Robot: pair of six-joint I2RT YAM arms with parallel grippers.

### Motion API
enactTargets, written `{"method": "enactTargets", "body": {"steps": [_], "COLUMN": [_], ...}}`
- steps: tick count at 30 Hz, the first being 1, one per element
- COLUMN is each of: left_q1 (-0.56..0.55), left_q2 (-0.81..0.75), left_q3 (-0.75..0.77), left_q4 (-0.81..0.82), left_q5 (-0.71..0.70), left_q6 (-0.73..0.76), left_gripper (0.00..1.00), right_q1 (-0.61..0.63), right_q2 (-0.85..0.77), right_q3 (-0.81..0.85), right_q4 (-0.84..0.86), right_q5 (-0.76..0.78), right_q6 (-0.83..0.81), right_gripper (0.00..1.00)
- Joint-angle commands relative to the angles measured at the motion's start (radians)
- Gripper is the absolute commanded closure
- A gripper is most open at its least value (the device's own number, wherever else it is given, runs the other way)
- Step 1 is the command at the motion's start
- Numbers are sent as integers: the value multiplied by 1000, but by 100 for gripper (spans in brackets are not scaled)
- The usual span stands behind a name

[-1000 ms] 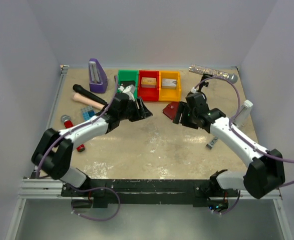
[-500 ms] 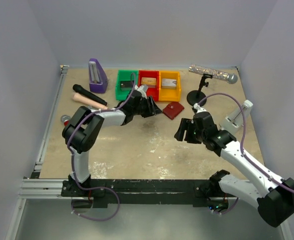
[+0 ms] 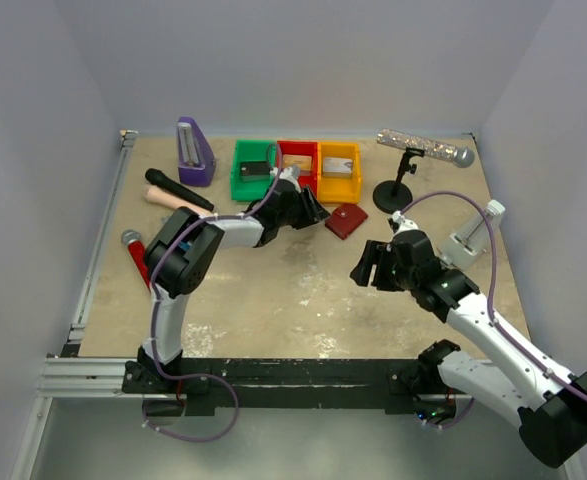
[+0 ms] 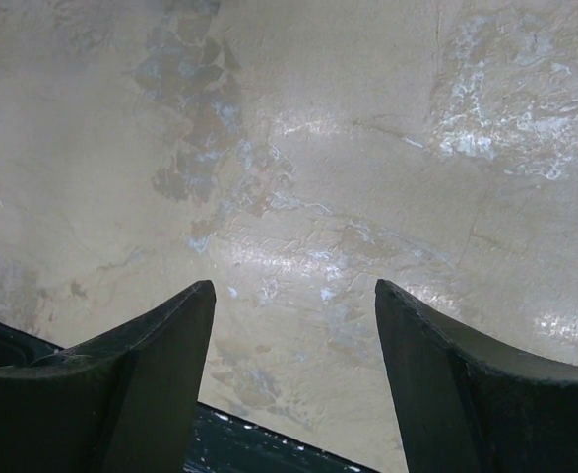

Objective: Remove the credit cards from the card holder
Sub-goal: Move the card holder to the center of the board.

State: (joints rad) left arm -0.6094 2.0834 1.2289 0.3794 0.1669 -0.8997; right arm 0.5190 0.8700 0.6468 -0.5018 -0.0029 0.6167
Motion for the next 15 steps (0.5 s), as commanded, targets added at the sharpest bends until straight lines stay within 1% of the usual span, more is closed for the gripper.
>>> {"method": "enactTargets", "body": {"steps": [1,6,10,15], "left_q1": [-4,-6,-6,-6], "left_q2": [23,58,90,96], "left_q3": [78,109,150,138], "left_q4": [-39,-53,-105,-90], "left_q5": [-58,-38,-9,5], "left_q6": [-10,-25,-38,-39], "left_gripper": [53,54,55,56], "right_q1": [1,3,3,1], "right_q2": [-19,-25,-11,-8], "right_q3": [27,25,27,24], "right_q4": [3,2,3,19], "right_q5": [-9,-11,-20,-29], "right_q6": [-6,-6,-6,0], "right_gripper": [29,29,29,29]}}
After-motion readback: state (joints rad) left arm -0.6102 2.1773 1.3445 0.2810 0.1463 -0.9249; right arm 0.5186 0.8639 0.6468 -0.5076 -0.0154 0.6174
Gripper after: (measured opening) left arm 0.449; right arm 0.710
